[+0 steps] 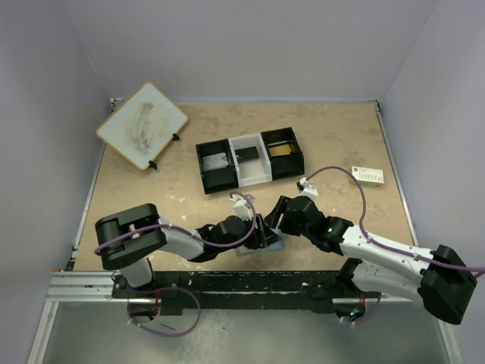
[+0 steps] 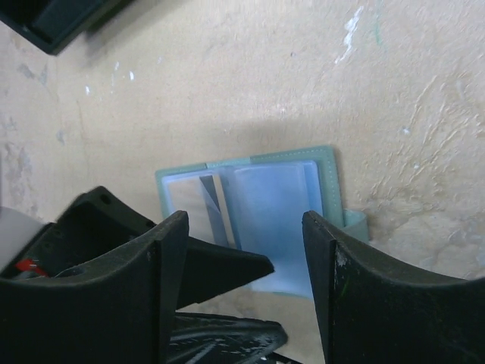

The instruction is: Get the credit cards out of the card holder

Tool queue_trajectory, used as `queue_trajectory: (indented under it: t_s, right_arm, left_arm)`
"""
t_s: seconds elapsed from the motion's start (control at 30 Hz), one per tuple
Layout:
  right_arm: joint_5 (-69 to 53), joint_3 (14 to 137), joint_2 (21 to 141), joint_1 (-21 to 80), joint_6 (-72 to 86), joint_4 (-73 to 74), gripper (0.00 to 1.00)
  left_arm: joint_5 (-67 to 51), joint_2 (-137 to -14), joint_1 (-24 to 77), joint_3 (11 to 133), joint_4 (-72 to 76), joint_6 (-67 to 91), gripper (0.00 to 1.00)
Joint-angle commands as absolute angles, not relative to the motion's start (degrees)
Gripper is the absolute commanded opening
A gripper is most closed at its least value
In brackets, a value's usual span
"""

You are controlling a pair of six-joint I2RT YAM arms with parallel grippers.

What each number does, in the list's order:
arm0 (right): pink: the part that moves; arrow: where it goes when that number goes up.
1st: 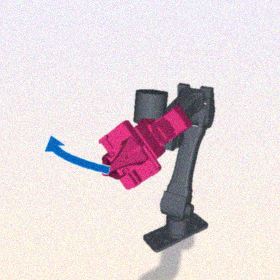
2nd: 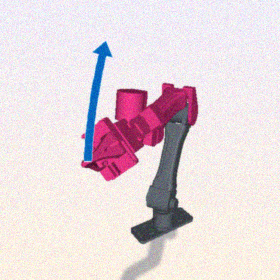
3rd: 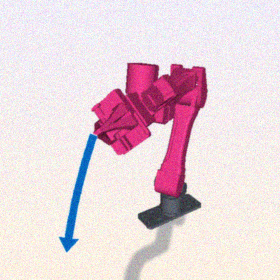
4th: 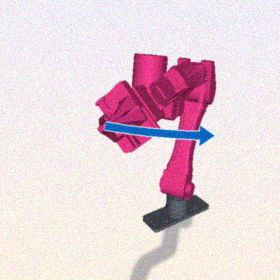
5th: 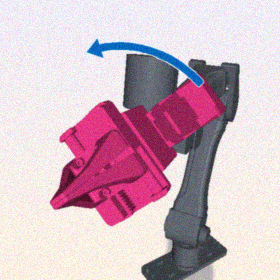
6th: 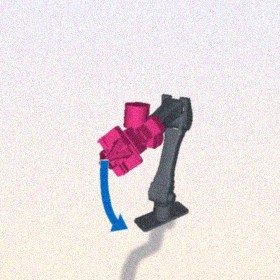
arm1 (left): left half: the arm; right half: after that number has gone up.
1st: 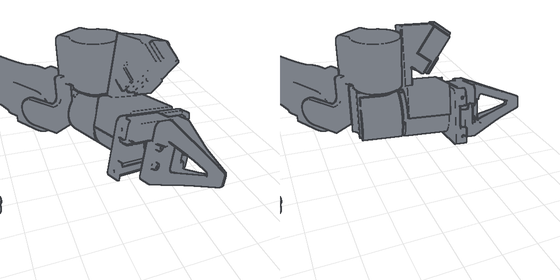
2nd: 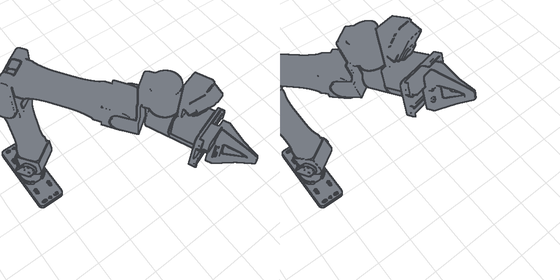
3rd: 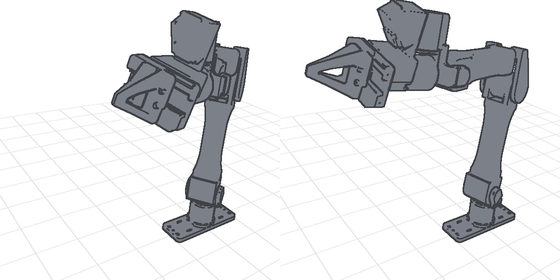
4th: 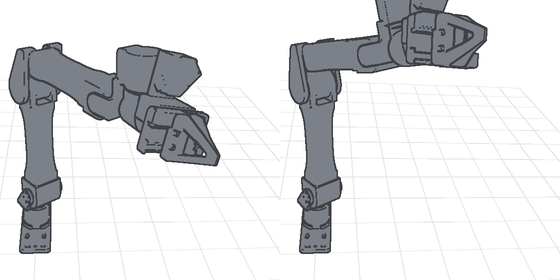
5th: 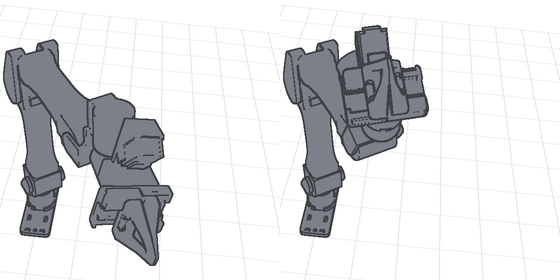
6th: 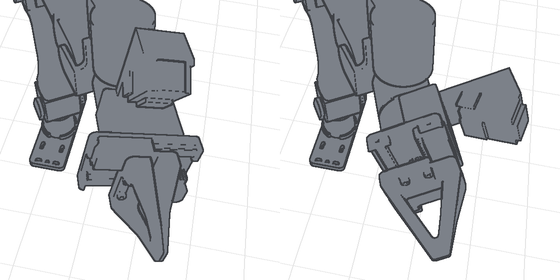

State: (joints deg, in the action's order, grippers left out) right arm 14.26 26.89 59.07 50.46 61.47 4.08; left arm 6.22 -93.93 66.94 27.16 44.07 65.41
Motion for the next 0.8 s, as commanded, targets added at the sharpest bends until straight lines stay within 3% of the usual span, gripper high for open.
queue_trajectory:
  t_s: [0.0, 0.13, 0.3, 0.47, 0.77]
  right_arm:
    - [17.2, 30.0, 55.3, 49.9, 58.3, 6.4, 0.64]
    - [11.0, 30.3, 56.0, 49.8, 56.3, 2.5, 0.61]
    - [7.4, 30.5, 60.6, 49.8, 54.1, -2.8, 0.62]
    - [9.4, 35.8, 67.5, 53.1, 51.1, -0.2, 0.64]
    - [17.4, 44.2, 80.1, 61.3, 54.3, 7.3, 0.67]
  left_arm:
    - [4.2, -95.6, 67.9, 31.5, 43.5, 63.2, 0.49]
    - [11.4, -86.0, 69.8, 29.9, 36.5, 60.4, 0.49]
    - [26.3, -69.5, 70.8, 29.8, 11.5, 56.7, 0.50]
    - [45.9, -56.2, 70.7, 28.7, -13.4, 66.8, 0.60]
    - [51.5, -50.7, 69.1, 27.5, -25.1, 73.4, 0.72]
